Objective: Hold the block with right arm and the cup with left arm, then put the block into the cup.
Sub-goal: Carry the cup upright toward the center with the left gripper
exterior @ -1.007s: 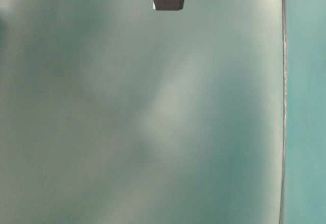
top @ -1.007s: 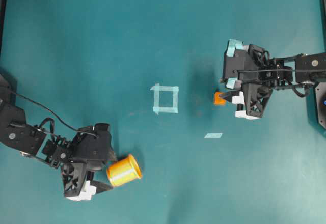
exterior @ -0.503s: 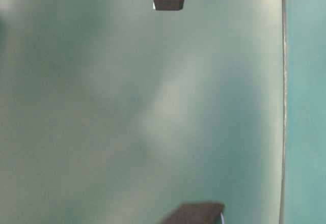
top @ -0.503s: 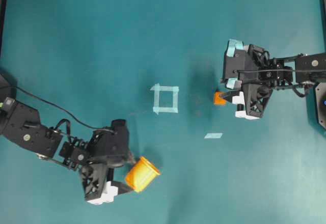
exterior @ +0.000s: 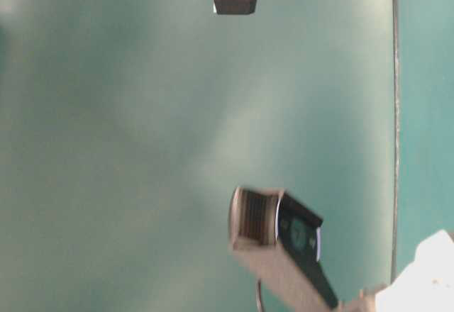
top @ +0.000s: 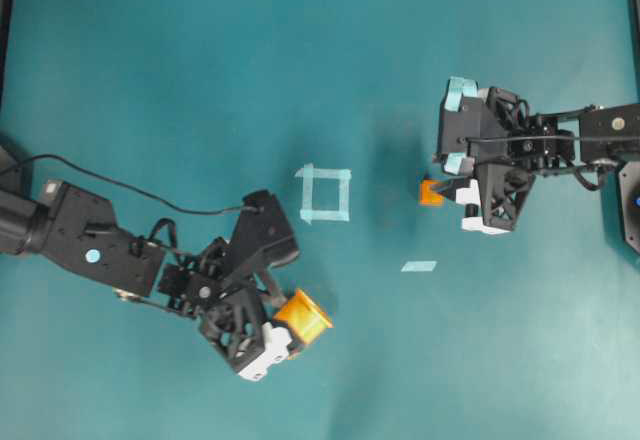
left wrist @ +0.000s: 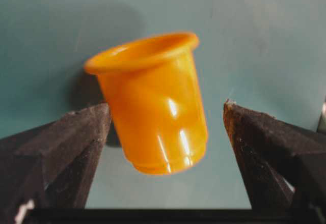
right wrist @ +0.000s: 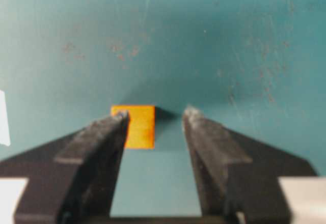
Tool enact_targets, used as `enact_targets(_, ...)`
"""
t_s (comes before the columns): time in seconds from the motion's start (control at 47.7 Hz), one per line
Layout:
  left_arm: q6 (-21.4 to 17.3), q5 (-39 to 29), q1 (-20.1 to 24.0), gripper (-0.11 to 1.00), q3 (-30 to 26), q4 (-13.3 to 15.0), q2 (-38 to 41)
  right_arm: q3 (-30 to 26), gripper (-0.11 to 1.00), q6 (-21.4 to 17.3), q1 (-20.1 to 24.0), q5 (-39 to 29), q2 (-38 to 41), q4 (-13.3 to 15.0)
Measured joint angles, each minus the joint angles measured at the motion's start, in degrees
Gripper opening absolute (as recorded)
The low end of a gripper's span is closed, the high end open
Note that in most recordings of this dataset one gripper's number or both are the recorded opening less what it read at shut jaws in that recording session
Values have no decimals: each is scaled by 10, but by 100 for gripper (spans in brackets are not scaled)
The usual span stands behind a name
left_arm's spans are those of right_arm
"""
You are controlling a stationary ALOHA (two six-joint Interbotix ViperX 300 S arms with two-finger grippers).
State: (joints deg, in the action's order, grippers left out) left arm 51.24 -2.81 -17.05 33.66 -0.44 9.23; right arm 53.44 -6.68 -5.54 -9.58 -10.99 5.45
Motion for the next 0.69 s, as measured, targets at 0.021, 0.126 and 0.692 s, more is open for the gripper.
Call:
enact_targets(0.021, 4, -5, 3, 85, -3, 0, 1, 0, 54, -1, -1, 0, 1, 0)
enact_targets(0.126, 18, -44, 17, 85, -16, -1, 7, 0, 54, 0, -1, 0, 1, 0)
enact_targets(0.692, 21, -152, 14, 83, -50, -1, 40, 0, 54, -20, 27, 33, 56, -33)
